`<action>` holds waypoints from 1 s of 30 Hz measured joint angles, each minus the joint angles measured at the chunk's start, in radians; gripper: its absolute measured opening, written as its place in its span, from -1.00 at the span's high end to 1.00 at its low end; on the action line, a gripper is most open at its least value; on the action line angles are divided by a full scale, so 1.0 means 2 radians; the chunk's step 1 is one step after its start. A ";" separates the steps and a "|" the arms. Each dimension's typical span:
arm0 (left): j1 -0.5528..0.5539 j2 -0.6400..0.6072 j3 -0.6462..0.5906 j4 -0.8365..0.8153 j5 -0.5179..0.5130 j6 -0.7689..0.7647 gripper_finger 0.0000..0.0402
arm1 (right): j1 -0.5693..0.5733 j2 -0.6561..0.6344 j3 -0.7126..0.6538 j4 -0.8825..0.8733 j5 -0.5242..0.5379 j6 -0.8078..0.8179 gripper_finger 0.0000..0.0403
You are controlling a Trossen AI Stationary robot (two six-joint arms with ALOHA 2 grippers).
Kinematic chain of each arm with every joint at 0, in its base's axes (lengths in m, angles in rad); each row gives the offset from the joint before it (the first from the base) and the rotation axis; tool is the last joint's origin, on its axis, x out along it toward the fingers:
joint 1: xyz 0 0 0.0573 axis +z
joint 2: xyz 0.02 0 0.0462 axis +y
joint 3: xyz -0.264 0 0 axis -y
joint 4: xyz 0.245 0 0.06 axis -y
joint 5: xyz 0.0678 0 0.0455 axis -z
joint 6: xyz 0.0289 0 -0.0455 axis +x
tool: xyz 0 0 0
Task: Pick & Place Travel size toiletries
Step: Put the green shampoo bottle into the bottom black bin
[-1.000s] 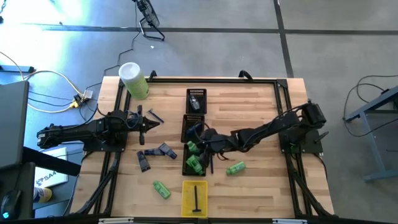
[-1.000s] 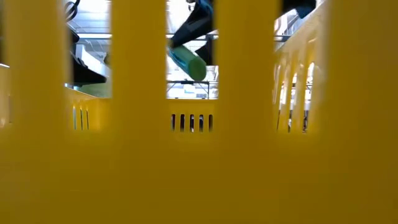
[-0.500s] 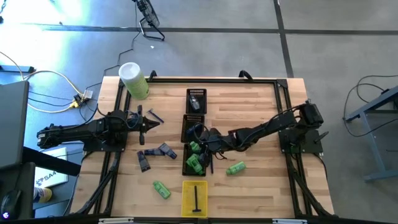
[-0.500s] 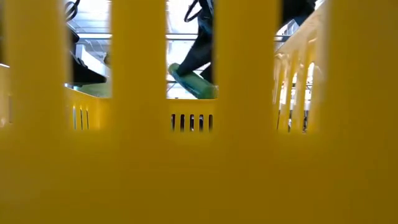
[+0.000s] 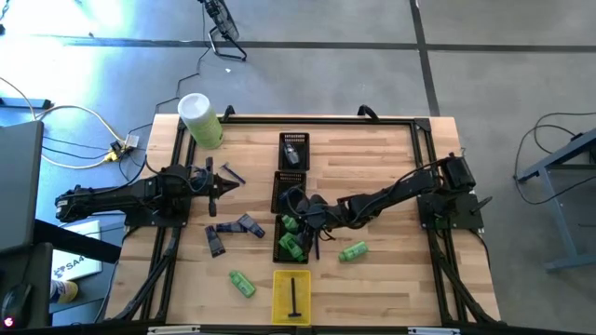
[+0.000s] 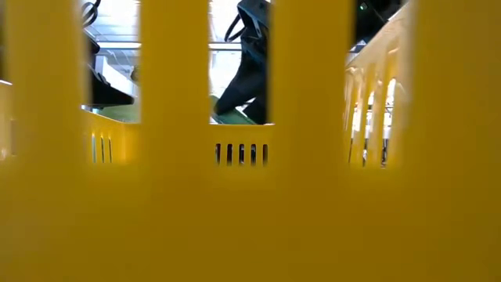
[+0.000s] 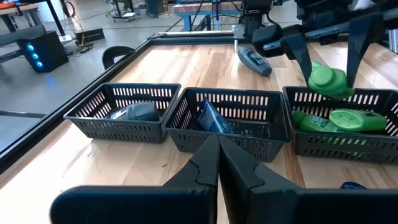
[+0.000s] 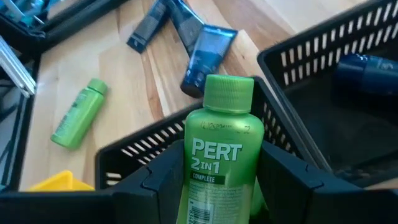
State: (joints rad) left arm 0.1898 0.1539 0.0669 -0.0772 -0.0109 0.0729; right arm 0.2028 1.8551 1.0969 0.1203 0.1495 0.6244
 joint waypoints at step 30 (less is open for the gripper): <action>0.000 0.000 0.000 0.000 0.000 0.000 0.97 | -0.007 -0.007 0.001 0.010 -0.047 -0.012 -0.04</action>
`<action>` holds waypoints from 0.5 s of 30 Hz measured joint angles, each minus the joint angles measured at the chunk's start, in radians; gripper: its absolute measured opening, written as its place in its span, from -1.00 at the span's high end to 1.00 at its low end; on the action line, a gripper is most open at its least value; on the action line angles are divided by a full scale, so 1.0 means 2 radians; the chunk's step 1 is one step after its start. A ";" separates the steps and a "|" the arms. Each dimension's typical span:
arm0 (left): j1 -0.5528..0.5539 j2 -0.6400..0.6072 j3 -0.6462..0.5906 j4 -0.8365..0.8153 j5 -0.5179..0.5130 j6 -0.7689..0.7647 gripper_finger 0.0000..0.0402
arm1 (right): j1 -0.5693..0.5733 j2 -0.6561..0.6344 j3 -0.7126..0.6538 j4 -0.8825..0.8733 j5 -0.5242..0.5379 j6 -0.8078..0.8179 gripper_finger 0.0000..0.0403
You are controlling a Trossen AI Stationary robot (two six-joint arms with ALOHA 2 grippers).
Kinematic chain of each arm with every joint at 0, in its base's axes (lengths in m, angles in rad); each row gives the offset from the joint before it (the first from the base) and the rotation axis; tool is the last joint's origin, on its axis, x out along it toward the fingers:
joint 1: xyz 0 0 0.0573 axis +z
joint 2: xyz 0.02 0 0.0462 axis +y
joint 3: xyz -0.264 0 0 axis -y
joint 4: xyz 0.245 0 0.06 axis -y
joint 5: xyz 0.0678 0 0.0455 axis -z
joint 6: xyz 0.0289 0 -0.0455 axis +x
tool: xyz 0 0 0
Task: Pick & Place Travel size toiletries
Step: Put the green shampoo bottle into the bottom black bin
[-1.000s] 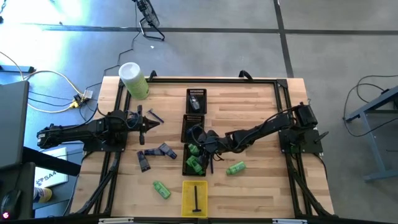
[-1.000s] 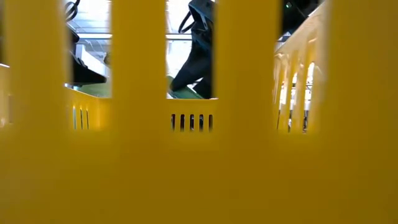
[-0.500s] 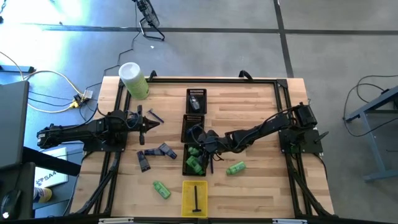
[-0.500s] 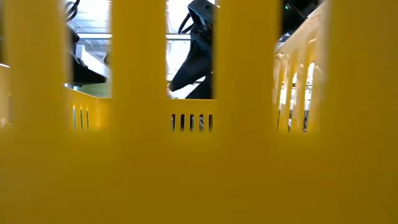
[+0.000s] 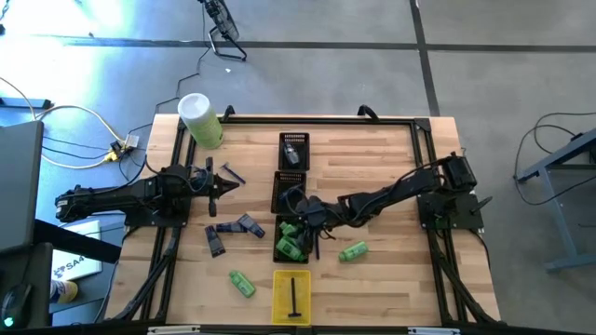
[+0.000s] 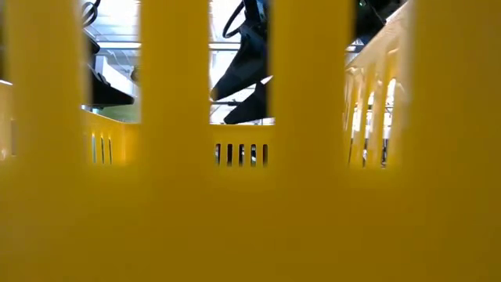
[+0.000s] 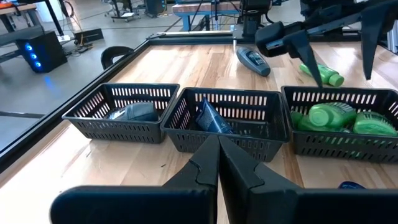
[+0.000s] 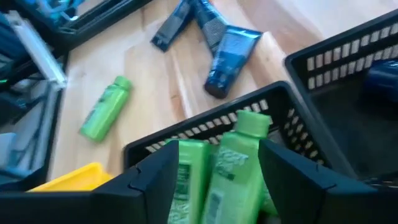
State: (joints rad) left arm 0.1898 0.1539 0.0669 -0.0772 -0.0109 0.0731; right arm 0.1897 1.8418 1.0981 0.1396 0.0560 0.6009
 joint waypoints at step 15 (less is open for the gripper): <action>0.000 0.000 0.000 0.000 0.000 0.000 0.97 | -0.024 -0.074 0.000 -0.051 -0.069 -0.002 0.43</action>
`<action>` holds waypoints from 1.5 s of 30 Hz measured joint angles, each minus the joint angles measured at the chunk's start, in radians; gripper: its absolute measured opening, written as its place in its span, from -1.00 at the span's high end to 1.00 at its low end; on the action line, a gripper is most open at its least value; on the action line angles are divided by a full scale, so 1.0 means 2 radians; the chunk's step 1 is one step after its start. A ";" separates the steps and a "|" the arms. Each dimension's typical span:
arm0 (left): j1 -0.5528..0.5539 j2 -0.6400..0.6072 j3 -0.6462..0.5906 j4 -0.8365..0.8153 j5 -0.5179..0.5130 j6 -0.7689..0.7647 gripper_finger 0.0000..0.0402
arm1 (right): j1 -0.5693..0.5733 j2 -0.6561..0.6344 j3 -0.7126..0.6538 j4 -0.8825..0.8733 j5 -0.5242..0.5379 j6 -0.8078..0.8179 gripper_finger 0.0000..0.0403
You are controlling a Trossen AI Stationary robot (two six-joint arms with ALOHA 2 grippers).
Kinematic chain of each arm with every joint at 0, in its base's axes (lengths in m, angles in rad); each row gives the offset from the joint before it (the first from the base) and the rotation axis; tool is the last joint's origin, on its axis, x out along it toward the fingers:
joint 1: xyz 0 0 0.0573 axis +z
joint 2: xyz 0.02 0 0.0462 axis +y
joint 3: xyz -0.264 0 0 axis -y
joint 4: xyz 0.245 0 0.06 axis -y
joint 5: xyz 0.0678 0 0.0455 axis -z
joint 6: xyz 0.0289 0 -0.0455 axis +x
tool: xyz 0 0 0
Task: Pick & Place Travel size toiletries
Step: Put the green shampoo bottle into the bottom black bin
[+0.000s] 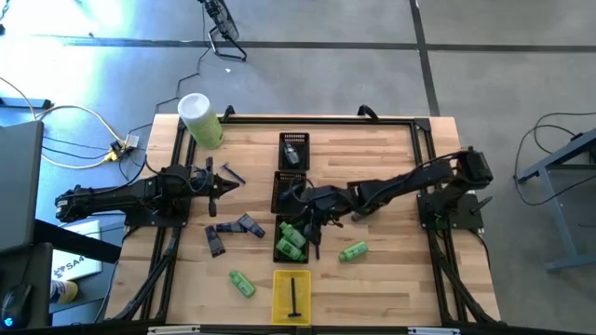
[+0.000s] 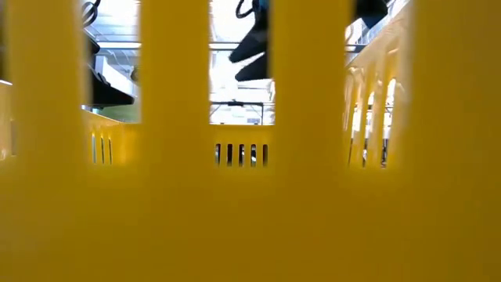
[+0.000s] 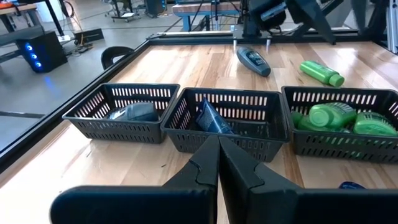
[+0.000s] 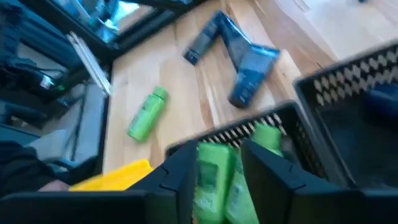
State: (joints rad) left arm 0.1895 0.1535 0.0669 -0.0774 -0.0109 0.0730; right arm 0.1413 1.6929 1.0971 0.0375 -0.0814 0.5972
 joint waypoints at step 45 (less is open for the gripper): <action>0.000 0.000 0.000 0.000 0.000 0.000 0.97 | 0.058 -0.071 0.000 -0.318 0.091 -0.018 0.95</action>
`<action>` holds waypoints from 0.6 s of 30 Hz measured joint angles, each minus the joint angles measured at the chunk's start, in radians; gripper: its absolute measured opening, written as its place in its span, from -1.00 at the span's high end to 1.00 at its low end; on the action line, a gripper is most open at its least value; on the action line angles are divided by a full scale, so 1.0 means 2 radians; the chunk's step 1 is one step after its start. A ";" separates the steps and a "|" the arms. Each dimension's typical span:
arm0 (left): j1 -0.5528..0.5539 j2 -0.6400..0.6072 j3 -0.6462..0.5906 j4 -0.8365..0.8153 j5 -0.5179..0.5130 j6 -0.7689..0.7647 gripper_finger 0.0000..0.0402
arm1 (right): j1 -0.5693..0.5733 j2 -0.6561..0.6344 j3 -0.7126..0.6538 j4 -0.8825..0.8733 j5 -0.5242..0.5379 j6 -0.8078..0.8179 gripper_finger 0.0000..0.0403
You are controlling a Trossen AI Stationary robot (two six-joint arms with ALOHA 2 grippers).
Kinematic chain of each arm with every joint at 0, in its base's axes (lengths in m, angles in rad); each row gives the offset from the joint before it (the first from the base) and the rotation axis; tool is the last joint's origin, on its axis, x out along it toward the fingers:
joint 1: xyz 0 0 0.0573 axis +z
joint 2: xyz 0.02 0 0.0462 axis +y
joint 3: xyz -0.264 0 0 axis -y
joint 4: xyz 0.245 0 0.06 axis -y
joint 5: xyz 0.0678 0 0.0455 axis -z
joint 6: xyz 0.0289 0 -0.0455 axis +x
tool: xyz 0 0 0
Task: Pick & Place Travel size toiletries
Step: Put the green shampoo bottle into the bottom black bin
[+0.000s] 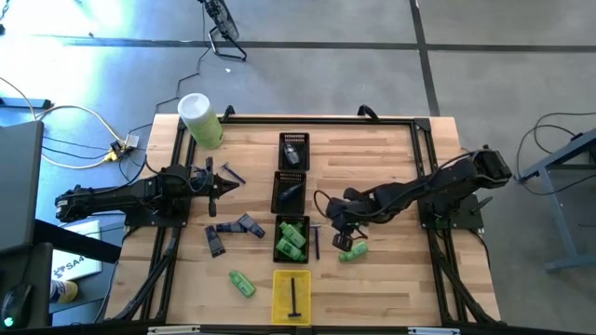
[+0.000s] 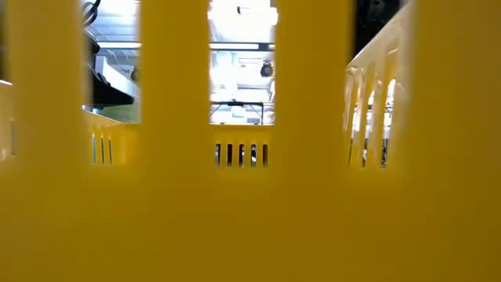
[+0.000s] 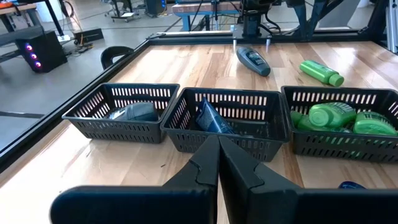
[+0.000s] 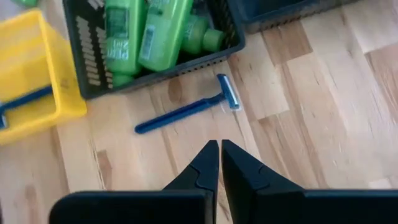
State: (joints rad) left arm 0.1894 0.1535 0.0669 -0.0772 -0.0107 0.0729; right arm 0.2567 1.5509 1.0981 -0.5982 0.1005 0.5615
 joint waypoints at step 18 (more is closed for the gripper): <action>0.000 0.000 0.000 0.000 0.000 0.000 0.97 | 0.052 -0.001 -0.041 -0.029 0.002 -0.071 0.98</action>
State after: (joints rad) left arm 0.1894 0.1535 0.0669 -0.0775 -0.0109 0.0731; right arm 0.3599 1.5494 1.0167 -0.6564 0.1043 0.4194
